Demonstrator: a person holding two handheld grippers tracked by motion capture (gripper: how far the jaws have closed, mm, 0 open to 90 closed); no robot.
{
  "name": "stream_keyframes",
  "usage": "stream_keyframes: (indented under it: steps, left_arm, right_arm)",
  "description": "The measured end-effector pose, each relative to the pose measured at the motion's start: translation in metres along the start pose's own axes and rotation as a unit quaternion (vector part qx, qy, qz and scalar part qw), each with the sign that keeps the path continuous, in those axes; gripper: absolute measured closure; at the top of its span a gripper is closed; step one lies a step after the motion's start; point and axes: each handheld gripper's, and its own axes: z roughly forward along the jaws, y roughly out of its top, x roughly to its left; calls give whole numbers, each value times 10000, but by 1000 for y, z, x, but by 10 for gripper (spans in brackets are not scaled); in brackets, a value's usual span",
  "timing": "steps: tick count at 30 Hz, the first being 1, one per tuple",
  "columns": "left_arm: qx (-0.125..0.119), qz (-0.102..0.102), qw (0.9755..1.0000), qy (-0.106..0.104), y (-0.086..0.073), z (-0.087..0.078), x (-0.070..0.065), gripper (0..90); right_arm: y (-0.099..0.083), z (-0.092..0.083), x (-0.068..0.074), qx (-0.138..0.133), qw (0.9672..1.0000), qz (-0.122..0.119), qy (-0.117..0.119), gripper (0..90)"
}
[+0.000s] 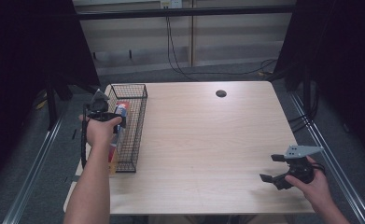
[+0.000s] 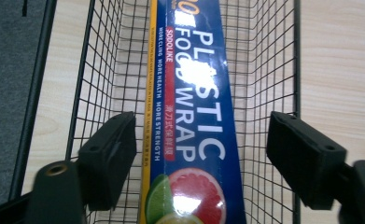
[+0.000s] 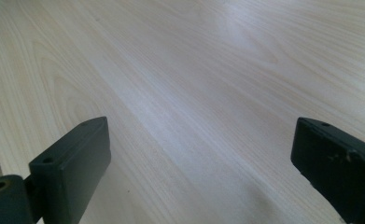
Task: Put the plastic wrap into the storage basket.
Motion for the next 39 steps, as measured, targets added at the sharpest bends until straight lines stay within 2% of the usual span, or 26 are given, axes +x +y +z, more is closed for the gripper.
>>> stream_keyframes:
  steps: [4, 17, 22, 24, 25, 28, 31, 32, 39]
  left_arm:
    - [-122, 35, 9999, -30, 0, -5, -2, 182]
    - [-312, 439, 9979, -369, -3, -20, -8, 108]
    - [-298, 594, 9969, -427, -4, -26, -8, 96]
    - [-303, 649, 9968, -357, -4, -28, -7, 95]
    - [-325, 601, 9970, -361, -4, -28, -7, 93]
    - [-346, 662, 9966, -347, -4, -32, -3, 93]
    - [-326, 571, 9968, -463, -5, -33, -2, 90]
    - [-302, 637, 9963, -496, -5, -34, -1, 88]
    - [-409, 703, 9942, -699, -7, -39, -9, 70]
  right_arm:
    - [0, 0, 0, 0, 10000, -18, 1, 50]
    - [1, -1, 1, 8, 10000, -13, -5, 50]
    - [3, 1, 2, -2, 10000, -65, 30, 50]
    - [3, 2, 2, 12, 10000, -74, 23, 50]
    - [3, 2, 2, 11, 10000, -76, 29, 50]
    - [3, 1, 2, 6, 10000, -74, 22, 50]
    - [3, 1, 1, 3, 10000, -67, 20, 50]
    - [3, 0, 1, -3, 10000, -59, 21, 50]
    - [3, 1, 2, 1, 10000, -62, 17, 50]
